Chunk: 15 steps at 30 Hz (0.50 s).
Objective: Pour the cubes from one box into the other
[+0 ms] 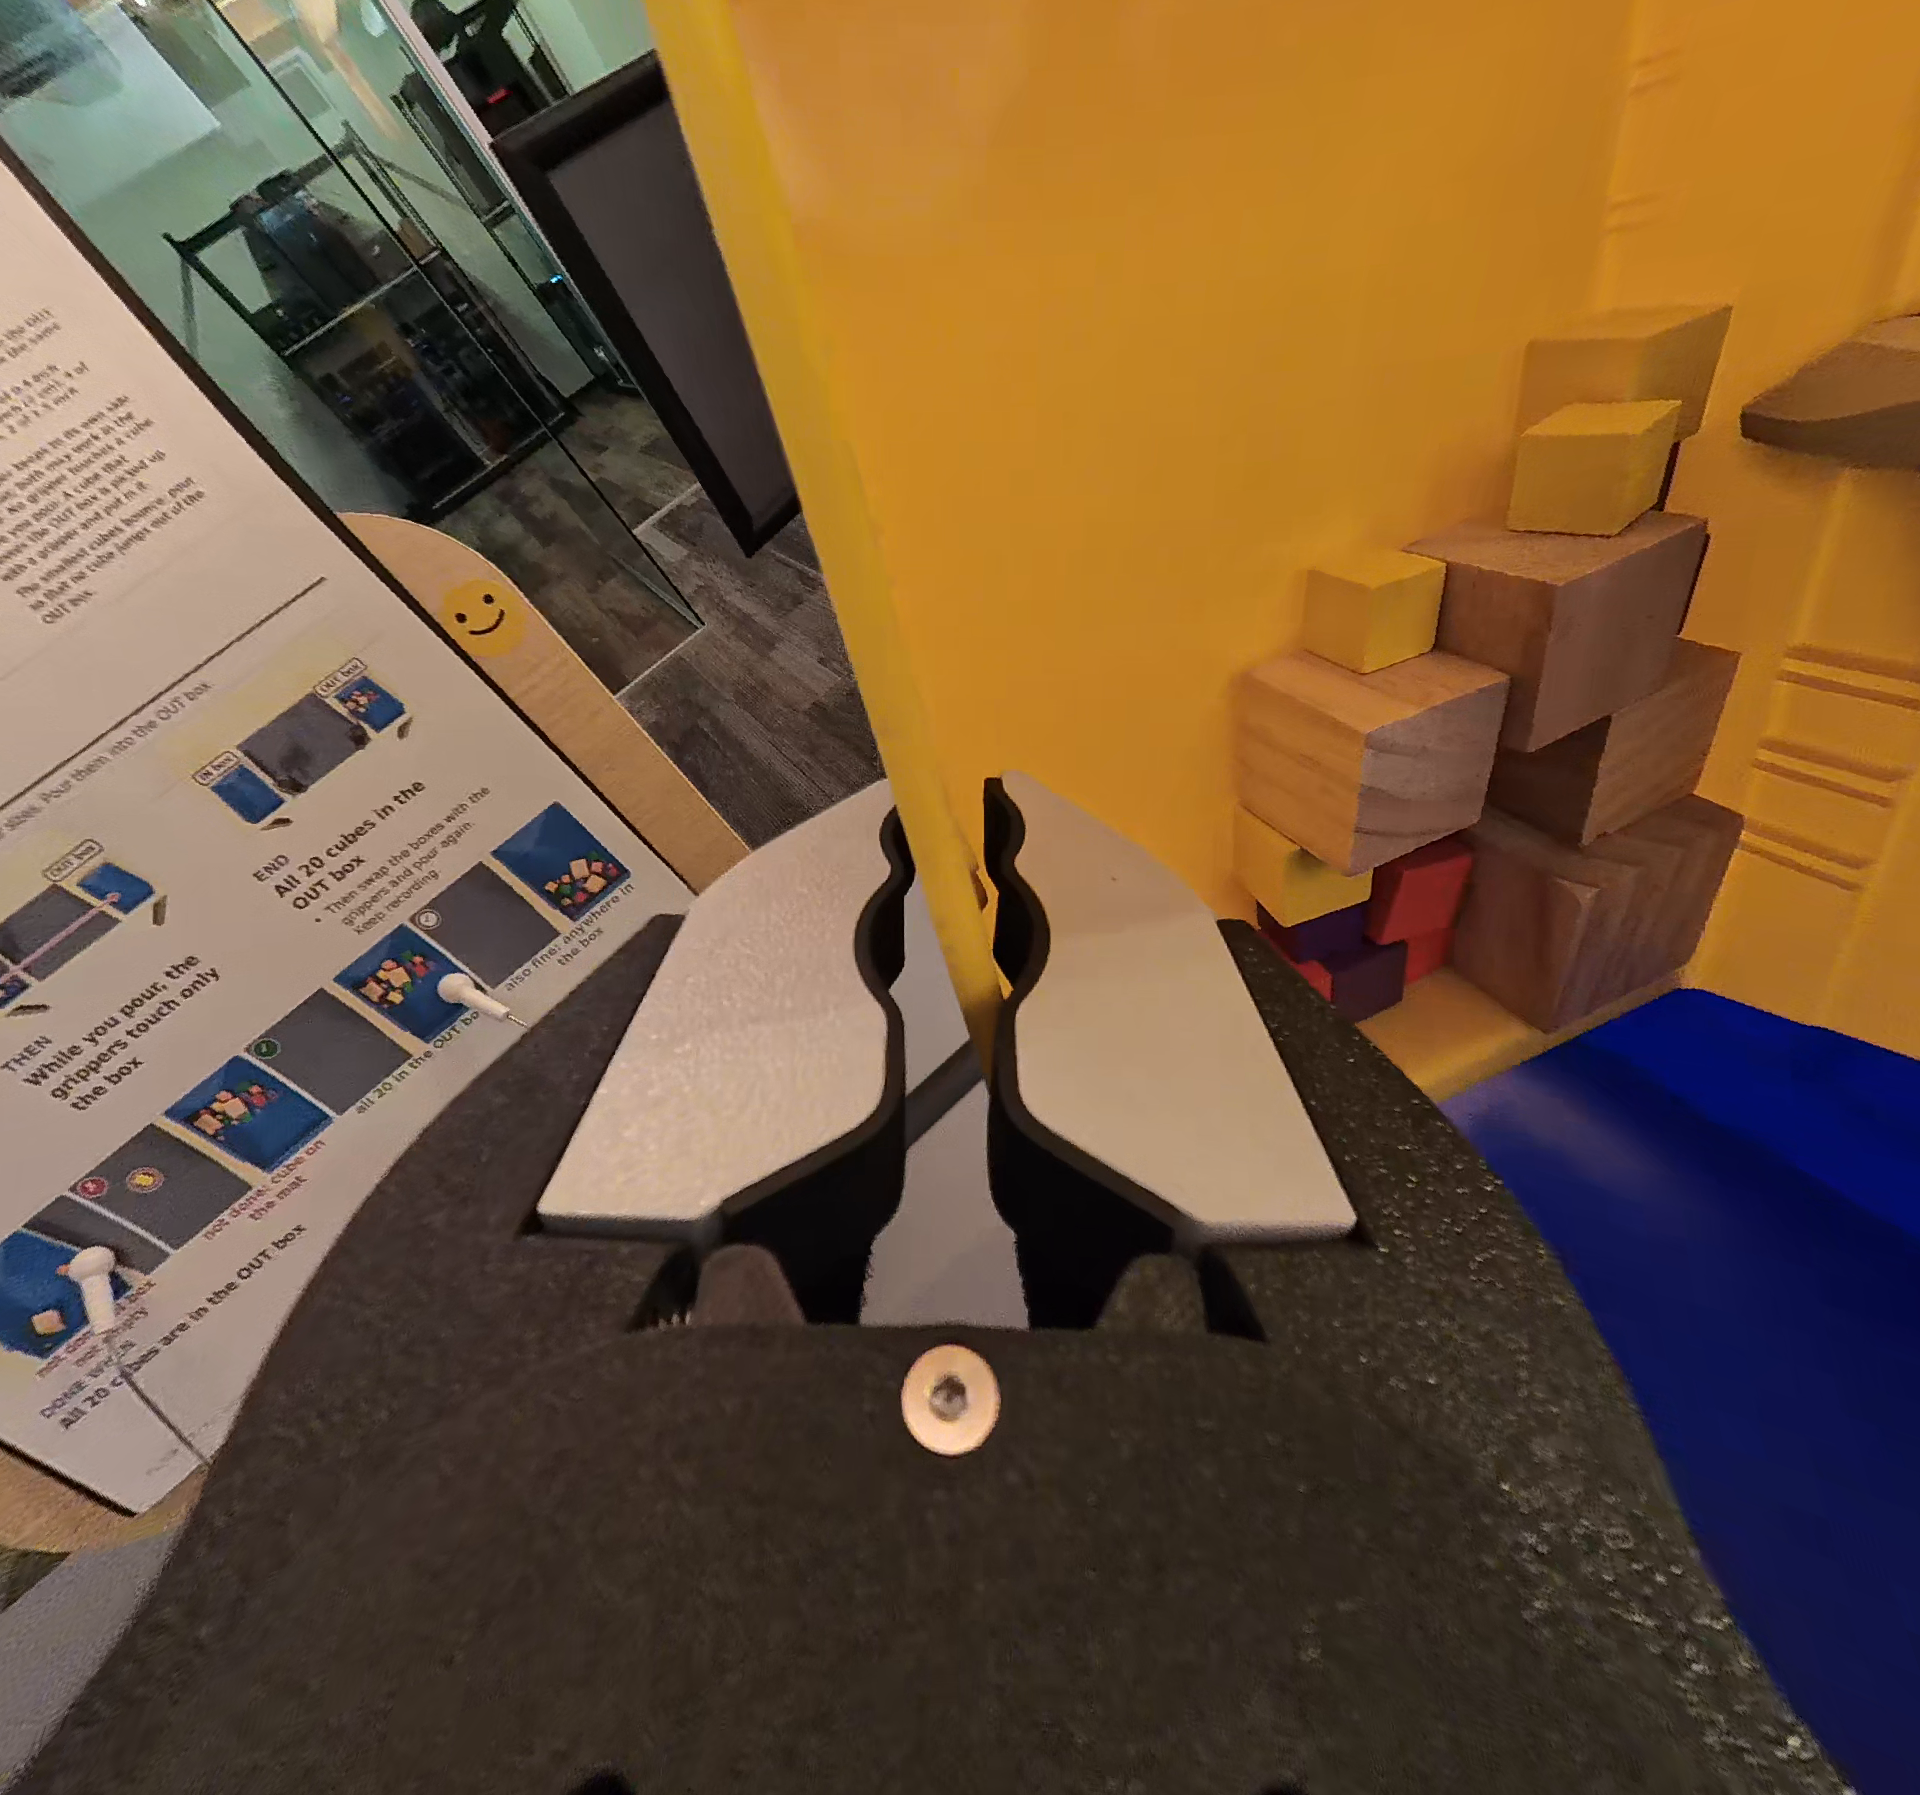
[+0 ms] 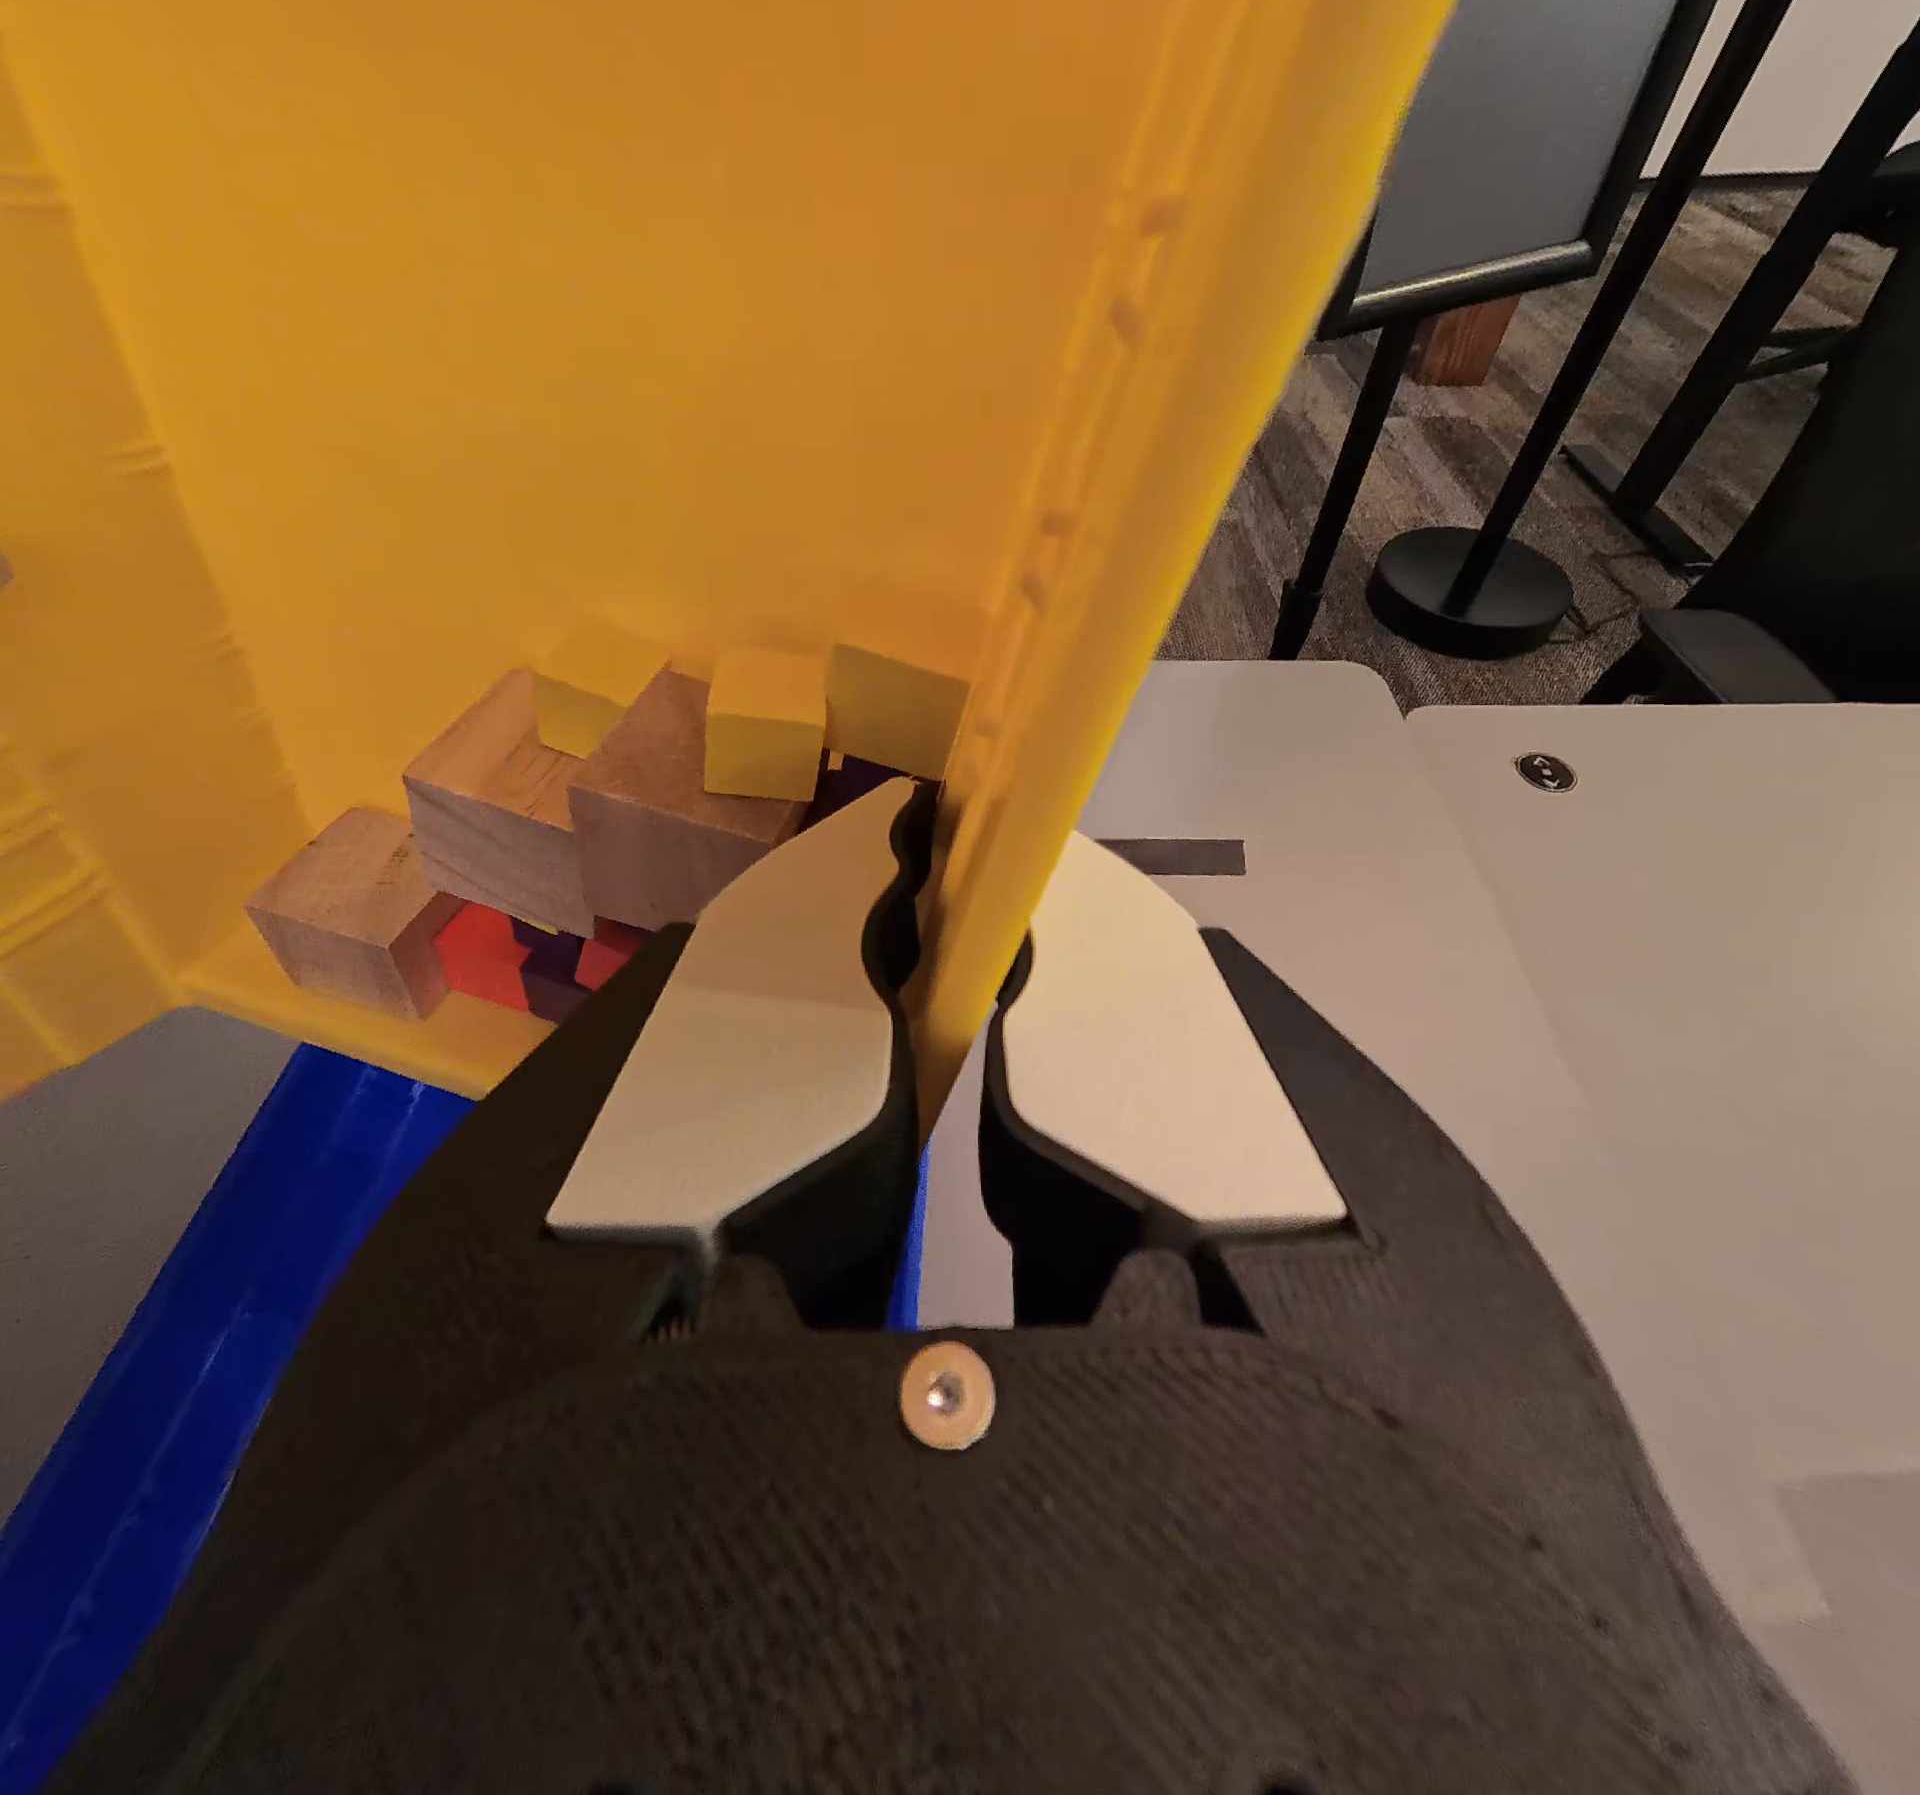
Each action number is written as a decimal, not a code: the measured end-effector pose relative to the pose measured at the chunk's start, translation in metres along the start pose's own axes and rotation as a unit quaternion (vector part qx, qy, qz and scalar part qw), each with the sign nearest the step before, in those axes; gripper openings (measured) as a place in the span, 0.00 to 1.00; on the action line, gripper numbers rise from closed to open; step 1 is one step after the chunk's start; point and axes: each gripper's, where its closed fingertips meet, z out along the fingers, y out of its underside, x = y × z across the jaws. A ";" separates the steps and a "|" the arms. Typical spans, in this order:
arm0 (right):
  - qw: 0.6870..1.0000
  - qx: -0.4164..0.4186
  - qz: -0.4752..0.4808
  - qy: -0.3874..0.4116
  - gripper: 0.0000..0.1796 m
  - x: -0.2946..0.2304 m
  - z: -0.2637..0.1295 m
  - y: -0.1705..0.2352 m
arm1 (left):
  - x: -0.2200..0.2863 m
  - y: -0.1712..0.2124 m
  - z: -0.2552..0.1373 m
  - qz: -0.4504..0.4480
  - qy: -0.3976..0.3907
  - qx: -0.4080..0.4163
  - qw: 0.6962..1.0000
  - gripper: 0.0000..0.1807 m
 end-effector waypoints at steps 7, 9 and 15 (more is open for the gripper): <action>0.999 0.036 -0.008 0.008 0.03 0.001 -0.008 -0.014 | -0.002 -0.013 -0.007 0.005 -0.011 0.039 0.999 0.07; 0.998 0.058 -0.007 0.008 0.03 0.000 -0.011 -0.019 | -0.004 -0.018 -0.010 0.012 -0.017 0.056 0.998 0.07; 0.997 0.076 -0.009 0.006 0.03 -0.008 -0.011 -0.023 | -0.012 -0.019 -0.015 0.020 -0.028 0.075 0.997 0.07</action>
